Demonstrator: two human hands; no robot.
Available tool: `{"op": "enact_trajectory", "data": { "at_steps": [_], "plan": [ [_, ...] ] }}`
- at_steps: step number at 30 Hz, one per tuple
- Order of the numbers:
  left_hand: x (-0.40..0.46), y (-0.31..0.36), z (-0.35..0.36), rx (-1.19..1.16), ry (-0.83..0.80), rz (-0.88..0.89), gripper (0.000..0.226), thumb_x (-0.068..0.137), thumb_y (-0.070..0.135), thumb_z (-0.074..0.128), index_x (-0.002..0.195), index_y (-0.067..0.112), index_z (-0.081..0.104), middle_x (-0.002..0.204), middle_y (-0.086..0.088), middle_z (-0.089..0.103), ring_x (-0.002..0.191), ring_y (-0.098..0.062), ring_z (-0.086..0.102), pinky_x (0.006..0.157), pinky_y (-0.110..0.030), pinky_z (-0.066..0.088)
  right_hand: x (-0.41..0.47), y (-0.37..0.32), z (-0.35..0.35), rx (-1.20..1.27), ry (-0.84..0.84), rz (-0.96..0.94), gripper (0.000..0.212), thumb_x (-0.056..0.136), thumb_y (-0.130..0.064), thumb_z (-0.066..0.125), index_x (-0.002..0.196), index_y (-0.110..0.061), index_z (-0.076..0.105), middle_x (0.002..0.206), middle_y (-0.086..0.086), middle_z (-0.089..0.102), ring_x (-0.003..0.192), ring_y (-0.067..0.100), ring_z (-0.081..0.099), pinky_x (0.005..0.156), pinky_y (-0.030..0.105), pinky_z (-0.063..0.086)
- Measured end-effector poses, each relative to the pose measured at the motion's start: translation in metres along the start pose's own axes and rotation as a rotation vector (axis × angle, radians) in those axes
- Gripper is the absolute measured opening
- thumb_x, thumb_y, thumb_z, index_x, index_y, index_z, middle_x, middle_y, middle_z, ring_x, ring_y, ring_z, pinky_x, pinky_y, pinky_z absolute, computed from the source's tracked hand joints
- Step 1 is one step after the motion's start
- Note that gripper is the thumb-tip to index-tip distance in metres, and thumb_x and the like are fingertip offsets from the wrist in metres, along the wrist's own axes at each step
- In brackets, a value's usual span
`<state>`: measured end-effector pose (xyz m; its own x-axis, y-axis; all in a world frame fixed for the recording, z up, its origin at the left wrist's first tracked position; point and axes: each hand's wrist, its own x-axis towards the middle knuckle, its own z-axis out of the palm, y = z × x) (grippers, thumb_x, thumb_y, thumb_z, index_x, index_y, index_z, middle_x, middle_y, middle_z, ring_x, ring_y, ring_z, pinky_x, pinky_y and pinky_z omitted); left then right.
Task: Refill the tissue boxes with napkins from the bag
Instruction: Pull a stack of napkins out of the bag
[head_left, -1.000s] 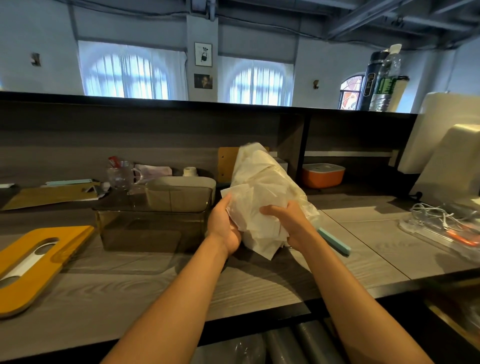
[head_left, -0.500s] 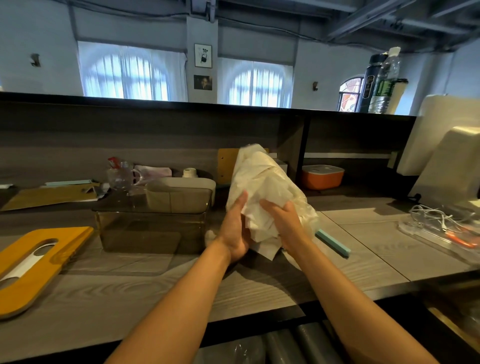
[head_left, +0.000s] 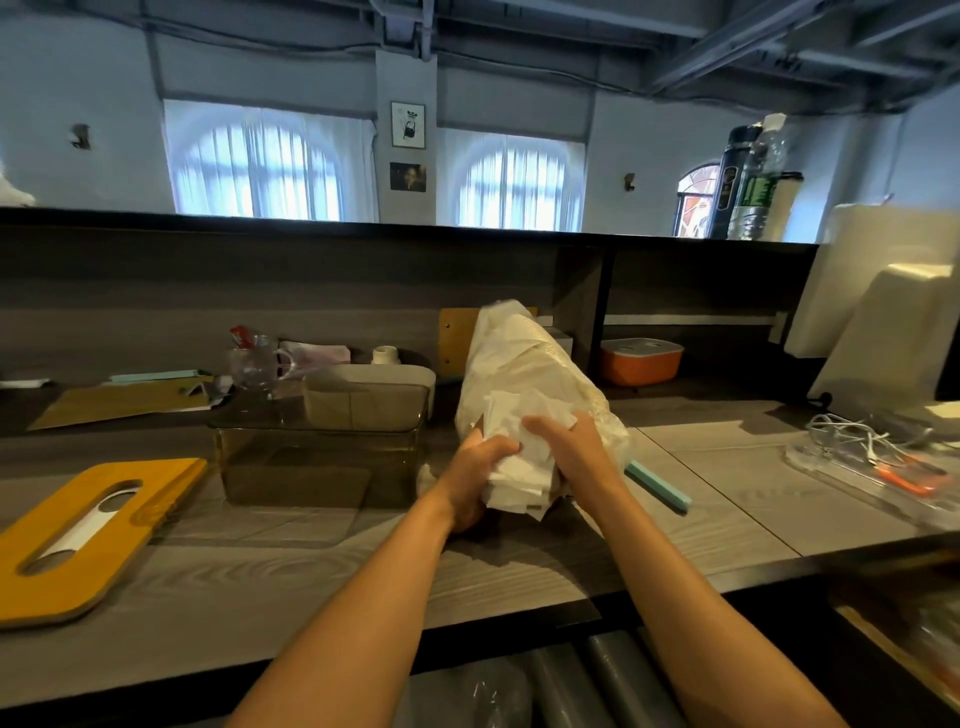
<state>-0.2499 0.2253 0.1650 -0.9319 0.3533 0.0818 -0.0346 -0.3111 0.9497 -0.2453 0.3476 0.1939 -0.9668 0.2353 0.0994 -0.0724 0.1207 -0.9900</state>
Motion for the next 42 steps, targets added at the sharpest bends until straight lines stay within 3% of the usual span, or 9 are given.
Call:
{"op": "enact_trajectory", "data": {
  "at_steps": [4,9,14,17,21,28,33,38,42],
  "plan": [
    [-0.009,-0.002,-0.001,0.107,0.076,0.059,0.074,0.078,0.031,0.076,0.143,0.026,0.041,0.132,-0.013,0.058,0.113,-0.033,0.064,0.086,-0.046,0.058,-0.006,0.008,-0.019,0.110,0.071,-0.233,0.055,0.087,-0.031,0.072,0.135,-0.024,0.047,0.131,0.001,0.054,0.121,0.022,0.053,0.099,0.045,0.049],
    [-0.032,0.001,-0.006,0.196,0.330,0.204,0.034,0.090,0.024,0.069,0.121,0.024,0.054,0.118,-0.007,0.064,0.104,-0.025,0.066,0.086,-0.044,0.059,-0.021,0.021,-0.024,0.154,-0.062,-0.207,0.076,0.071,-0.042,0.083,0.138,-0.032,0.049,0.139,-0.001,0.051,0.125,0.021,0.052,0.099,0.047,0.051],
    [-0.063,0.002,-0.011,0.319,0.395,0.232,0.031,0.093,0.019,0.066,0.123,0.013,0.060,0.111,-0.008,0.068,0.098,-0.022,0.067,0.070,-0.031,0.057,-0.048,0.022,-0.021,-0.042,-0.169,-0.244,0.041,0.086,-0.020,0.073,0.122,-0.025,0.055,0.113,-0.007,0.063,0.109,0.017,0.061,0.078,0.024,0.055],
    [-0.076,0.002,-0.016,0.335,0.423,0.200,0.032,0.093,0.016,0.065,0.124,0.015,0.058,0.116,-0.009,0.066,0.104,-0.023,0.065,0.087,-0.043,0.058,-0.062,0.021,-0.017,-0.150,-0.167,-0.271,0.041,0.086,-0.020,0.073,0.122,-0.024,0.053,0.110,-0.012,0.057,0.106,0.011,0.055,0.074,0.017,0.047],
    [-0.087,0.004,-0.015,0.374,0.482,0.204,0.036,0.094,0.012,0.059,0.129,0.017,0.051,0.121,-0.008,0.060,0.109,-0.023,0.060,0.084,-0.036,0.056,-0.076,0.022,-0.009,-0.184,-0.154,-0.222,0.045,0.088,-0.019,0.071,0.128,-0.018,0.052,0.117,-0.007,0.054,0.117,0.018,0.054,0.075,0.017,0.045],
    [-0.090,0.006,-0.003,0.376,0.607,0.223,0.039,0.101,0.036,0.051,0.134,0.016,0.049,0.122,-0.006,0.056,0.104,-0.022,0.057,0.078,-0.032,0.049,-0.094,0.011,0.026,-0.105,-0.097,-0.135,0.067,0.097,-0.037,0.057,0.152,-0.015,0.027,0.155,0.008,0.034,0.139,0.025,0.037,0.099,0.027,0.035],
    [-0.092,0.003,0.002,0.433,0.722,0.313,0.030,0.100,0.032,0.053,0.124,0.014,0.055,0.117,-0.006,0.060,0.099,-0.018,0.058,0.069,-0.026,0.049,-0.093,0.013,0.037,-0.070,0.108,-0.135,0.058,0.093,-0.048,0.058,0.140,-0.015,0.047,0.133,0.002,0.054,0.125,0.023,0.051,0.087,0.026,0.040],
    [-0.095,0.003,-0.001,0.460,0.746,0.305,0.023,0.104,0.025,0.042,0.120,0.016,0.056,0.107,0.000,0.056,0.083,-0.007,0.053,0.059,-0.020,0.041,-0.088,0.021,0.032,0.001,0.146,-0.136,0.036,0.092,-0.047,0.059,0.096,-0.012,0.064,0.087,-0.001,0.062,0.087,0.016,0.058,0.062,0.022,0.040],
    [-0.096,0.002,0.006,0.576,0.699,0.327,0.023,0.104,0.028,0.044,0.118,0.016,0.055,0.107,-0.002,0.058,0.083,-0.007,0.053,0.059,-0.017,0.040,-0.087,0.021,0.033,-0.014,0.126,-0.145,0.031,0.096,-0.037,0.053,0.112,-0.011,0.060,0.102,0.001,0.060,0.095,0.016,0.055,0.072,0.026,0.041]
  ]
}}
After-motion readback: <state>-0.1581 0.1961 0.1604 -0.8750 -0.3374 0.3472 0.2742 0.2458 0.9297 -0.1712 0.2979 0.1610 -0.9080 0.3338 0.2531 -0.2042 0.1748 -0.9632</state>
